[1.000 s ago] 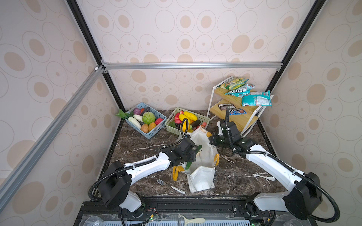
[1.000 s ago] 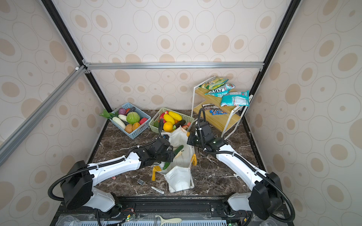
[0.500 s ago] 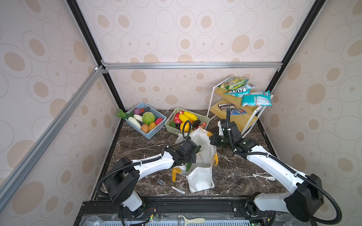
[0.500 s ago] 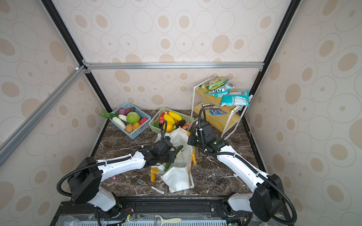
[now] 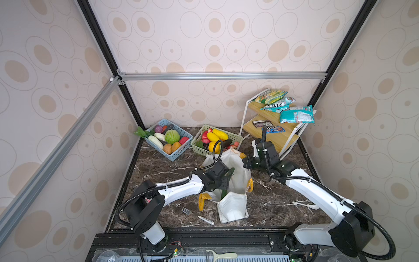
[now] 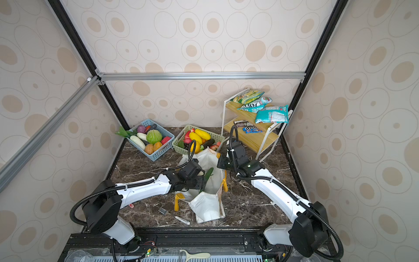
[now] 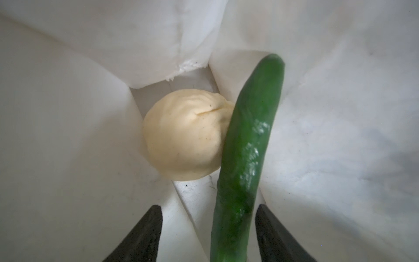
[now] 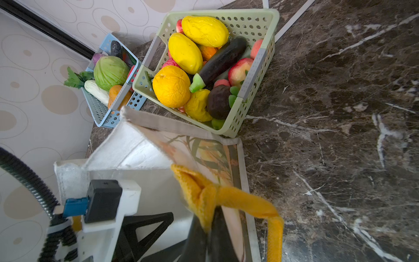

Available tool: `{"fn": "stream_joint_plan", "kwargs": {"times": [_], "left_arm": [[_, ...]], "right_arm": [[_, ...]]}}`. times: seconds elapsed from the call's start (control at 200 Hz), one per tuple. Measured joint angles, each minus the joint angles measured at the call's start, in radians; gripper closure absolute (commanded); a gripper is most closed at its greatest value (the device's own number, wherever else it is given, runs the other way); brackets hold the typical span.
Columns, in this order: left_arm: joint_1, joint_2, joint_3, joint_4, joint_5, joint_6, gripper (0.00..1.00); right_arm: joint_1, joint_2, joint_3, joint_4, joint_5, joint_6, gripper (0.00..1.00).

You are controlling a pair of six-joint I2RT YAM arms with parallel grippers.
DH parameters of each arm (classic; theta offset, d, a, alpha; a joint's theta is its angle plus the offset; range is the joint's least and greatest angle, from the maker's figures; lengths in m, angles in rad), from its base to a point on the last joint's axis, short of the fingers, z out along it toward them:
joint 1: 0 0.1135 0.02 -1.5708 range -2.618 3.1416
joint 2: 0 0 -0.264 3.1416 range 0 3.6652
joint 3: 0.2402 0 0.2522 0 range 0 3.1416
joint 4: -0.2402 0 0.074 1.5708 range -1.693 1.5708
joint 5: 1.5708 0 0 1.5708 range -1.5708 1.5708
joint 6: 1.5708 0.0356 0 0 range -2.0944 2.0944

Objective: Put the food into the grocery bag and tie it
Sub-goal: 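Withdraw the left gripper upward and back toward the baskets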

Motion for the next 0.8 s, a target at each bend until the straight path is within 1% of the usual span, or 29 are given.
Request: {"fn": "stream_joint_plan", "kwargs": {"times": [0.135,0.285,0.8], "left_arm": [[0.000,-0.001,0.033,-0.012,0.003,0.008,0.27],[0.000,-0.010,0.077,-0.022,0.006,0.021,0.25],[0.000,-0.100,0.184,-0.037,0.016,0.050,0.26]], "right_arm": [[0.000,0.000,-0.001,0.000,0.010,-0.004,1.00],[0.000,0.000,-0.001,0.000,0.014,-0.006,1.00],[0.000,0.000,-0.002,0.000,0.018,-0.008,1.00]]}}
